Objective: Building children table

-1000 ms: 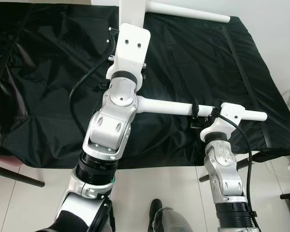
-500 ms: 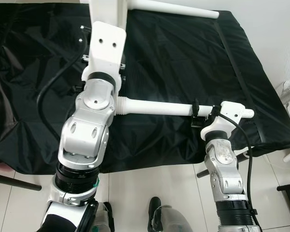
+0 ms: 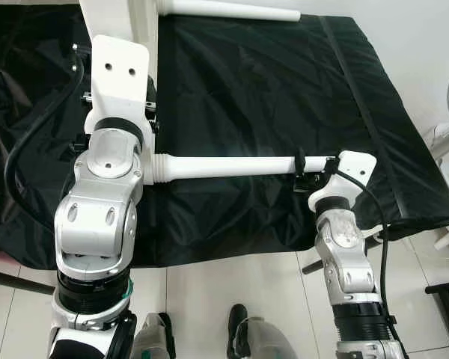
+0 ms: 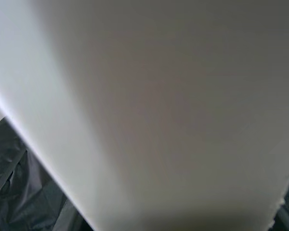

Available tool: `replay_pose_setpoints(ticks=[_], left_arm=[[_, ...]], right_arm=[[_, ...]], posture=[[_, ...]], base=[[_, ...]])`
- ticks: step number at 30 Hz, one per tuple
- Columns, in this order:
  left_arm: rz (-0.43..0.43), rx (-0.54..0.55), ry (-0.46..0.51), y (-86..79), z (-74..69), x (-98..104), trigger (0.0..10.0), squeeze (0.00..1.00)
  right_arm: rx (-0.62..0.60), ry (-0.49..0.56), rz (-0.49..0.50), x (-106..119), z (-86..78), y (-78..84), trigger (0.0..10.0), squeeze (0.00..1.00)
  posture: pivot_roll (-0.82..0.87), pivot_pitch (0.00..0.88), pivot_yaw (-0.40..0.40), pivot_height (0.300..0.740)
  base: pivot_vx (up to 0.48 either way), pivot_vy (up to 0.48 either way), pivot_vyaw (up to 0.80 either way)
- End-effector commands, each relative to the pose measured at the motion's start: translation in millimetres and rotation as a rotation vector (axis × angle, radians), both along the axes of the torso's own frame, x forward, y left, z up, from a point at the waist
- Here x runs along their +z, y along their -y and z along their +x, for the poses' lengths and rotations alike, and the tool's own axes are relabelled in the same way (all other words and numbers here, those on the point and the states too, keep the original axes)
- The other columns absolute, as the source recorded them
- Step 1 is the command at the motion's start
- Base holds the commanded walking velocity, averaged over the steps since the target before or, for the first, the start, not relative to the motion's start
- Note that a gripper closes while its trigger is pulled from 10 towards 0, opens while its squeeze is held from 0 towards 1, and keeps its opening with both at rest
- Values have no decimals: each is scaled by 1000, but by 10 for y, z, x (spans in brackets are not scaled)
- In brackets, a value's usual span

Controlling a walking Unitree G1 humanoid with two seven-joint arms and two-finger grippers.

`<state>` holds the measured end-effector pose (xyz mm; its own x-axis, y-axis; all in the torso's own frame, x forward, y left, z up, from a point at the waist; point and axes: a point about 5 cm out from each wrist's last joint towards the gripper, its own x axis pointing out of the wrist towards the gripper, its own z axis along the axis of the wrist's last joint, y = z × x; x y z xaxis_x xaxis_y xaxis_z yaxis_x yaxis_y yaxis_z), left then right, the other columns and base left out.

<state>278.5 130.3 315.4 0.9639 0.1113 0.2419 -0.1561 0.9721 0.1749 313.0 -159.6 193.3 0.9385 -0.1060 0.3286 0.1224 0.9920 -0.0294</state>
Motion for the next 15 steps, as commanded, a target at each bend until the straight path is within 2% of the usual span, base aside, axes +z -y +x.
replay_pose_setpoints(ticks=[1, 2, 3, 5, 11, 13, 15], left_arm=[[15, 79, 22, -104, 8, -12, 10000, 475], [15, 79, 22, -104, 8, -12, 10000, 475], [24, 58, 26, -78, 13, -12, 10000, 1000], [32, 14, 16, -38, 34, -19, 10000, 1000], [32, -28, 15, 8, 45, -12, 10000, 1000], [37, -102, 25, 69, 47, 13, 10000, 1000], [43, -126, 34, 86, 44, 21, 10000, 1000]], right_arm=[[-2, -15, 8, -55, -11, 6, 10000, 0], [-2, -15, 8, -55, -11, 6, 10000, 0], [-5, -15, 8, -59, -17, 13, 10000, 0], [-12, -17, 9, -70, -28, 28, 10000, 0], [-17, -18, 8, -80, -39, 36, 10000, 0], [-22, -16, 5, -80, -45, 50, 10000, 0], [-24, -15, 4, -80, -47, 57, 10000, 0]], posture=[[202, 242, -39, 740], [202, 242, -39, 740], [198, 239, -36, 740], [195, 237, -33, 740], [185, 233, -28, 740], [181, 228, -25, 740], [179, 225, -23, 740]], base=[[0, 0, 0], [0, 0, 0], [0, 0, 0], [0, 0, 0], [0, 0, 0], [0, 0, 0], [0, 0, 0]])
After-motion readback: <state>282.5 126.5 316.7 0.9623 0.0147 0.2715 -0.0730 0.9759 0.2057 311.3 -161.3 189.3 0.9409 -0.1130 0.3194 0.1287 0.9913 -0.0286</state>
